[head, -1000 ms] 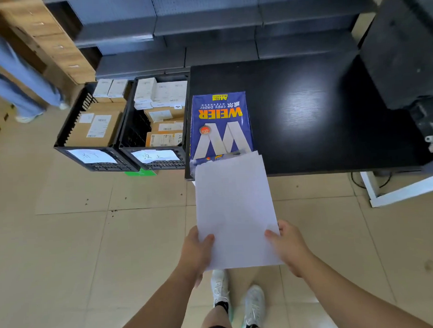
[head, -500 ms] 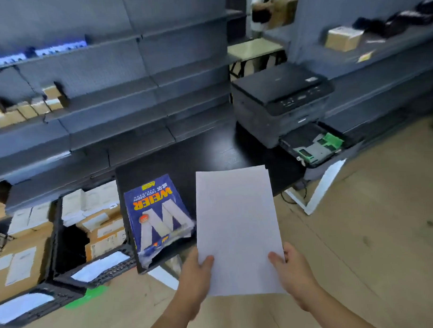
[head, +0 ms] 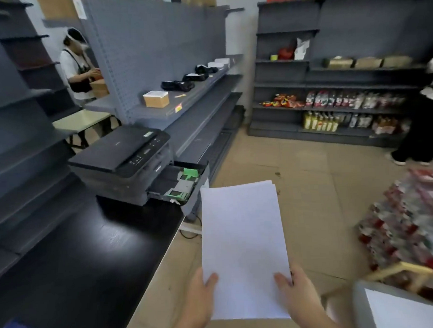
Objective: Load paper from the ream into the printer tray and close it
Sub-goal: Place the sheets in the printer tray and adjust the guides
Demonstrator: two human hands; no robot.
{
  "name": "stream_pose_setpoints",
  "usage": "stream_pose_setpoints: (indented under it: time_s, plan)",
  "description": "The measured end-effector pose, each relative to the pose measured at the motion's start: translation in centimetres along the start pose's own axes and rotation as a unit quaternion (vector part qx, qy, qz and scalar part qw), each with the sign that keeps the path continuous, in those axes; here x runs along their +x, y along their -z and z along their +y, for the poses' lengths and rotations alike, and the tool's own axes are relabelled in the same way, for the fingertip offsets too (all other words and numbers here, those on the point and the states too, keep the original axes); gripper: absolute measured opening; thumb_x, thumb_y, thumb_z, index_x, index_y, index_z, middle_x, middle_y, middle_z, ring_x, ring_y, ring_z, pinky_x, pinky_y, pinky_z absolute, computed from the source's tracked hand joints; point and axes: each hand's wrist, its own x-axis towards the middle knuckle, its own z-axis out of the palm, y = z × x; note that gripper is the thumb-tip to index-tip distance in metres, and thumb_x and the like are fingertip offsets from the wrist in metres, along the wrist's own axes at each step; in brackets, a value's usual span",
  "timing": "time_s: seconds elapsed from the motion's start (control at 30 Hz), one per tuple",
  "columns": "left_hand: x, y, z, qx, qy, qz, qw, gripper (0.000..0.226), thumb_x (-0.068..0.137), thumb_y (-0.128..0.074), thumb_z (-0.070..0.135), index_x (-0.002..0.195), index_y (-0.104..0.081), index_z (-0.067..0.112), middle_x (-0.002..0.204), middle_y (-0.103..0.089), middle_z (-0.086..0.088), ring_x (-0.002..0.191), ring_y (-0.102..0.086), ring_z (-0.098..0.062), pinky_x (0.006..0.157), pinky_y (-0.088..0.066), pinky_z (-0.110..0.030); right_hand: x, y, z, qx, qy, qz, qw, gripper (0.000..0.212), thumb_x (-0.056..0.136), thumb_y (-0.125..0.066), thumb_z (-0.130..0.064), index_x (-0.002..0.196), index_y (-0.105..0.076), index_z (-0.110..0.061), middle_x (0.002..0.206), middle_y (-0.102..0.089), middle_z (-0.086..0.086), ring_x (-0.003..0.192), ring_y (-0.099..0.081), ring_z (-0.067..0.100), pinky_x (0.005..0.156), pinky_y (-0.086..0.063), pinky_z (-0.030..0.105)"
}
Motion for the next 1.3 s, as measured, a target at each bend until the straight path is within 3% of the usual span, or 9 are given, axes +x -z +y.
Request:
stream_pose_setpoints:
  time_s: [0.07, 0.17, 0.3, 0.43, 0.6, 0.7, 0.97, 1.13, 1.3]
  plan:
    - [1.2, -2.8, 1.0, 0.012, -0.011, -0.039, 0.999, 0.029, 0.099, -0.050, -0.004, 0.109, -0.065, 0.018, 0.101, -0.073, 0.007, 0.085, -0.068, 0.010, 0.072, -0.050, -0.008, 0.8, 2.3, 0.7, 0.000, -0.014, 0.033, 0.999, 0.016, 0.093, -0.060, -0.010, 0.105, -0.058, -0.020, 0.089, -0.070, -0.007, 0.073, -0.061, -0.003, 0.058, -0.041, 0.016]
    - [3.9, -7.0, 2.3, 0.043, -0.020, -0.076, 0.996, 0.026, 0.098, -0.054, 0.001, 0.121, -0.059, 0.014, 0.119, -0.068, -0.005, 0.109, -0.063, -0.016, 0.091, -0.048, -0.022, 2.8, 5.6, 1.4, -0.014, -0.040, 0.073, 0.996, 0.017, 0.091, -0.063, -0.013, 0.106, -0.057, -0.020, 0.083, -0.064, -0.012, 0.071, -0.059, 0.002, 0.067, -0.042, 0.028]
    - [7.6, -12.5, 5.8, 0.067, -0.023, -0.121, 0.990, 0.033, 0.100, -0.054, 0.017, 0.133, -0.055, 0.011, 0.130, -0.063, 0.002, 0.123, -0.057, -0.018, 0.108, -0.042, -0.034, 7.0, 9.9, 1.2, -0.028, -0.057, 0.110, 0.992, 0.011, 0.092, -0.061, -0.016, 0.101, -0.058, -0.009, 0.086, -0.066, 0.004, 0.075, -0.059, 0.020, 0.071, -0.039, 0.031]
    - [11.9, -17.4, 9.5, 0.107, -0.061, -0.117, 0.985, 0.020, 0.092, -0.053, 0.038, 0.099, -0.066, 0.025, 0.100, -0.074, 0.001, 0.099, -0.068, -0.023, 0.093, -0.053, -0.048, 12.3, 14.0, -0.3, -0.032, -0.041, 0.125, 0.991, 0.014, 0.095, -0.054, -0.018, 0.098, -0.054, -0.004, 0.083, -0.063, 0.004, 0.071, -0.058, 0.018, 0.059, -0.041, 0.030]
    - [16.5, -21.8, 15.0, 0.083, -0.069, -0.101, 0.989, 0.023, 0.096, -0.050, 0.035, 0.096, -0.063, 0.016, 0.096, -0.071, -0.006, 0.086, -0.065, -0.023, 0.080, -0.053, -0.038, 19.8, 17.4, -3.1, -0.014, -0.024, 0.126, 0.992, 0.012, 0.096, -0.053, -0.017, 0.094, -0.052, -0.005, 0.085, -0.064, 0.006, 0.074, -0.061, 0.022, 0.061, -0.044, 0.033]
    - [20.0, -23.2, 17.0, 0.072, -0.060, -0.088, 0.992, 0.033, 0.097, -0.050, 0.034, 0.095, -0.055, 0.001, 0.078, -0.054, -0.003, 0.068, -0.046, -0.018, 0.066, -0.041, -0.033, 23.7, 18.2, -4.9, 0.004, -0.026, 0.113, 0.993, 0.013, 0.096, -0.054, -0.018, 0.093, -0.053, -0.006, 0.084, -0.066, 0.007, 0.069, -0.060, 0.022, 0.058, -0.044, 0.032]
    - [31.1, -24.1, 22.5, 0.040, -0.073, -0.083, 0.993, 0.018, 0.102, -0.049, 0.022, 0.092, -0.062, 0.015, 0.085, -0.066, 0.004, 0.071, -0.056, -0.009, 0.061, -0.040, -0.022, 36.5, 16.1, -9.6, 0.015, -0.028, 0.109, 0.994, 0.016, 0.096, -0.053, -0.025, 0.091, -0.051, -0.009, 0.093, -0.065, 0.013, 0.077, -0.061, 0.026, 0.060, -0.044, 0.031]
    - [39.8, -23.4, 26.0, 0.022, -0.067, -0.082, 0.994, 0.015, 0.103, -0.047, 0.023, 0.098, -0.060, 0.021, 0.097, -0.067, 0.010, 0.092, -0.061, -0.010, 0.068, -0.042, -0.019, 45.1, 13.7, -14.6, 0.017, -0.012, 0.099, 0.995, 0.010, 0.096, -0.052, -0.023, 0.094, -0.052, -0.013, 0.093, -0.066, 0.011, 0.079, -0.064, 0.028, 0.060, -0.046, 0.032]
    - [47.6, -21.1, 27.5, 0.017, -0.055, -0.029, 0.998, 0.014, 0.101, -0.049, 0.027, 0.102, -0.062, 0.020, 0.107, -0.069, -0.003, 0.087, -0.059, -0.012, 0.077, -0.046, -0.026, 52.3, 10.2, -19.3, 0.001, 0.011, 0.062, 0.998, 0.014, 0.096, -0.052, -0.024, 0.095, -0.052, -0.010, 0.095, -0.066, 0.017, 0.077, -0.062, 0.033, 0.061, -0.046, 0.034]
